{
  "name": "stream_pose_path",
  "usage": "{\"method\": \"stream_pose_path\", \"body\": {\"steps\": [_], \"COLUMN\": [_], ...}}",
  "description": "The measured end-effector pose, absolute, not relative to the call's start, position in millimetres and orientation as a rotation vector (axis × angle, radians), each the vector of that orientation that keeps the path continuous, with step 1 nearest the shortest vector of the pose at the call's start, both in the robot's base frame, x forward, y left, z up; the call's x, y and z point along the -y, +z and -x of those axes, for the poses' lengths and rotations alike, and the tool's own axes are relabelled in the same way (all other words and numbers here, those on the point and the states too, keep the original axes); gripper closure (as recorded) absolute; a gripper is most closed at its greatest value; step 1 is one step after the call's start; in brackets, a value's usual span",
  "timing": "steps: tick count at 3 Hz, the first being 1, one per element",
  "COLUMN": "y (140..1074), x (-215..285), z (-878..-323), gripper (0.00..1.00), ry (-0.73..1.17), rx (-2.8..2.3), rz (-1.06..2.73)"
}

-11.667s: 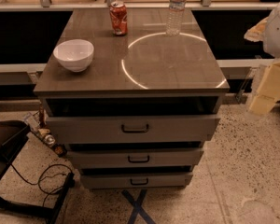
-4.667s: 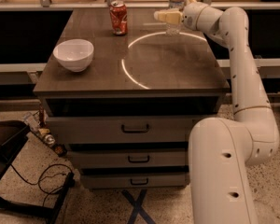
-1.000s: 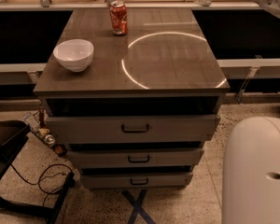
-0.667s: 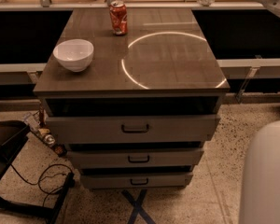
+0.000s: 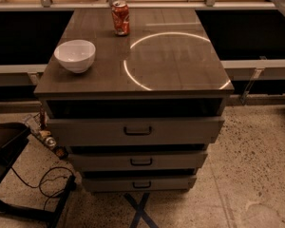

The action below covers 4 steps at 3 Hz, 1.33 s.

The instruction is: Move water bottle near white bowl

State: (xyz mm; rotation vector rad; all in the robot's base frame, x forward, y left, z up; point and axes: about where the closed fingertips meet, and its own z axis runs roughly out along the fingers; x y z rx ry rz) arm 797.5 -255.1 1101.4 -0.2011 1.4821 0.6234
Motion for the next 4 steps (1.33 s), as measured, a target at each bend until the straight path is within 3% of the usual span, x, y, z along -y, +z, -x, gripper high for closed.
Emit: {"method": "stream_pose_path", "body": {"steps": [2, 4], "y": [1098, 1068], "x": [244, 198], "z": [-788, -720], "gripper": [1.0, 1.0], "ry": [0.648, 0.691], "rx": [-1.453, -1.372], "rz": [0.233, 0.369]}}
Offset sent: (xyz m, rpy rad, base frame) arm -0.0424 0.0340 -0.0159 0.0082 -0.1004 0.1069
